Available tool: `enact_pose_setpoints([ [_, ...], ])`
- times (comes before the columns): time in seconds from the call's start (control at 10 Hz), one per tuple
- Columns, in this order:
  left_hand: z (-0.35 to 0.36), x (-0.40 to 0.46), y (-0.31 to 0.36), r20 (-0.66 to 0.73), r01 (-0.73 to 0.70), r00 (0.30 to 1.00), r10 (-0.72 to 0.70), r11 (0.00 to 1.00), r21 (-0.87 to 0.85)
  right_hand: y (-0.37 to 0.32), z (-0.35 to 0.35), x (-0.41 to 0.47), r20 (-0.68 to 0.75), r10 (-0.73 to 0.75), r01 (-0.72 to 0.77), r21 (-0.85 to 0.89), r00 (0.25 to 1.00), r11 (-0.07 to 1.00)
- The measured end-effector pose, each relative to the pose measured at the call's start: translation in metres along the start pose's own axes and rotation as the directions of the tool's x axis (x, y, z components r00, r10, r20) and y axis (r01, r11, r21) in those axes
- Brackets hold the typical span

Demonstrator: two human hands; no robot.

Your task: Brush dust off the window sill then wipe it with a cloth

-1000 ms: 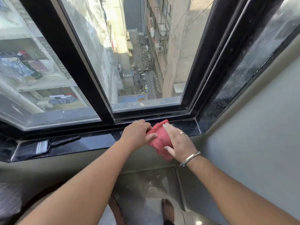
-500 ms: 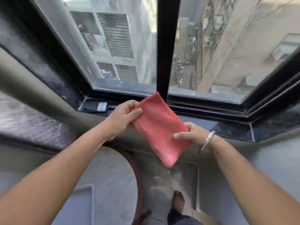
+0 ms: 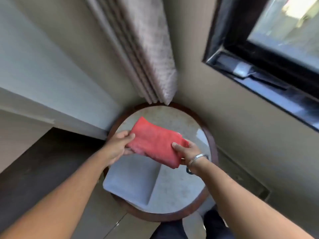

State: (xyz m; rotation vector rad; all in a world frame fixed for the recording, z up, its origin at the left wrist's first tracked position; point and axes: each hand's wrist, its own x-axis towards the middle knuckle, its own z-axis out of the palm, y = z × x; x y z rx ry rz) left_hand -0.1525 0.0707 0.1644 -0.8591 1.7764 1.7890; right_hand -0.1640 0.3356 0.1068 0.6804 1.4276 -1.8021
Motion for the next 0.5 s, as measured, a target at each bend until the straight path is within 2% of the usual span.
enact_pose_setpoints([
  [0.1, -0.036, 0.028, -0.072, -0.103, 0.145, 0.983, -0.149, 0.988, -0.042, 0.036, 0.033, 0.036, -0.098, -0.074, 0.042, -0.295, 0.992, 0.955],
  [0.2, -0.046, 0.06, -0.116, -0.222, 0.117, 0.967, -0.122, 0.993, -0.034, 0.052, 0.051, 0.065, -0.177, -0.166, 0.072, -0.445, 0.97, 0.893],
  [0.3, -0.05, 0.085, -0.137, -0.391, 0.0, 0.919, 0.044, 0.994, 0.112, 0.062, 0.059, 0.088, -0.208, -0.204, 0.056, -0.556, 0.957, 0.829],
  [0.4, -0.05, 0.093, -0.148, -0.446, -0.013, 0.89, 0.095, 0.983, 0.183, 0.07, 0.064, 0.091, -0.152, -0.247, 0.065, -0.719, 0.957, 0.692],
  [0.5, -0.049, 0.08, -0.147, -0.418, 0.039, 0.903, 0.096, 0.952, 0.302, 0.068, 0.063, 0.076, -0.17, -0.292, 0.045, -0.793, 0.941, 0.608],
])
